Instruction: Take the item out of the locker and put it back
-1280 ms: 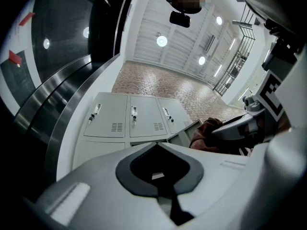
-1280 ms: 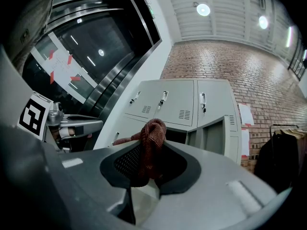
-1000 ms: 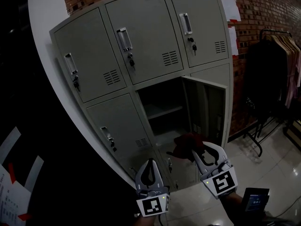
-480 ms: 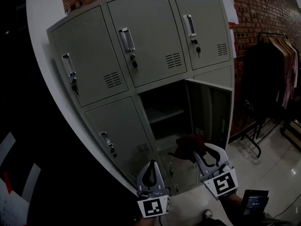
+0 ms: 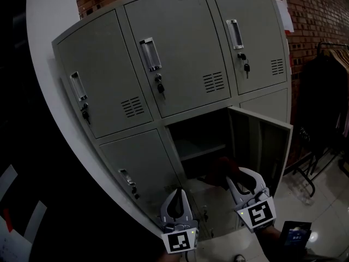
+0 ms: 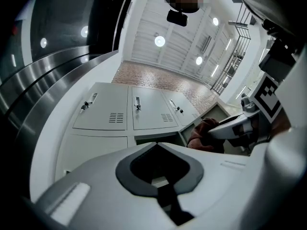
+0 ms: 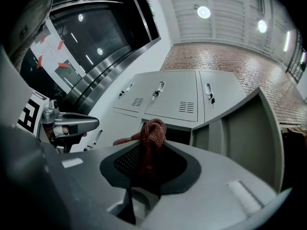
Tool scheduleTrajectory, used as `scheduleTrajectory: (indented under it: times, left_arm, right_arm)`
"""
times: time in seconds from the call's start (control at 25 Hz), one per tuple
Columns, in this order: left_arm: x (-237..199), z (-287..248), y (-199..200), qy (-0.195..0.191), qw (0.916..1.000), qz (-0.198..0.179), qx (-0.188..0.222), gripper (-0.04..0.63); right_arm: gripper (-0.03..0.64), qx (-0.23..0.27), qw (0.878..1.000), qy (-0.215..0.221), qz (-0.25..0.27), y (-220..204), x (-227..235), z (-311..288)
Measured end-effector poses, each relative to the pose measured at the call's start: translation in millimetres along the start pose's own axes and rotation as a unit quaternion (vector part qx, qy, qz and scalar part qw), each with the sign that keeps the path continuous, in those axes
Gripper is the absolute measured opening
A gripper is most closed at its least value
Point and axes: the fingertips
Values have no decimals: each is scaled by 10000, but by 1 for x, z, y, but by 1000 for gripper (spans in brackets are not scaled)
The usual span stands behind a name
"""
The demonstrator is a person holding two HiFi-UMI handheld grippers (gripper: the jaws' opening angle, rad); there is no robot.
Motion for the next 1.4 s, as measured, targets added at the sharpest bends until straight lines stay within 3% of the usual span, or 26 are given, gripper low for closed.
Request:
scheduleTrajectory:
  times: [0.64, 1.16, 1.4]
  left_arm:
    - [-9, -109, -56, 546, 9982, -233, -105, 0]
    - [-36, -129, -79, 214, 9998, -50, -30, 0]
    - [-48, -128, -87, 125, 9999, 55, 14, 0]
  right_arm:
    - [95, 157, 9971, 660, -340, -58, 57, -117]
    - [95, 25, 9985, 508, -191, -75, 39, -172]
    - [95, -299, 9986, 408, 172, -97, 35, -201]
Point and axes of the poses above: the fingertips, and each gripper's own axes: z backward along the fingers, x to its right, y out of its top, and after that the axes turned 3 degrees about -y, right-handed
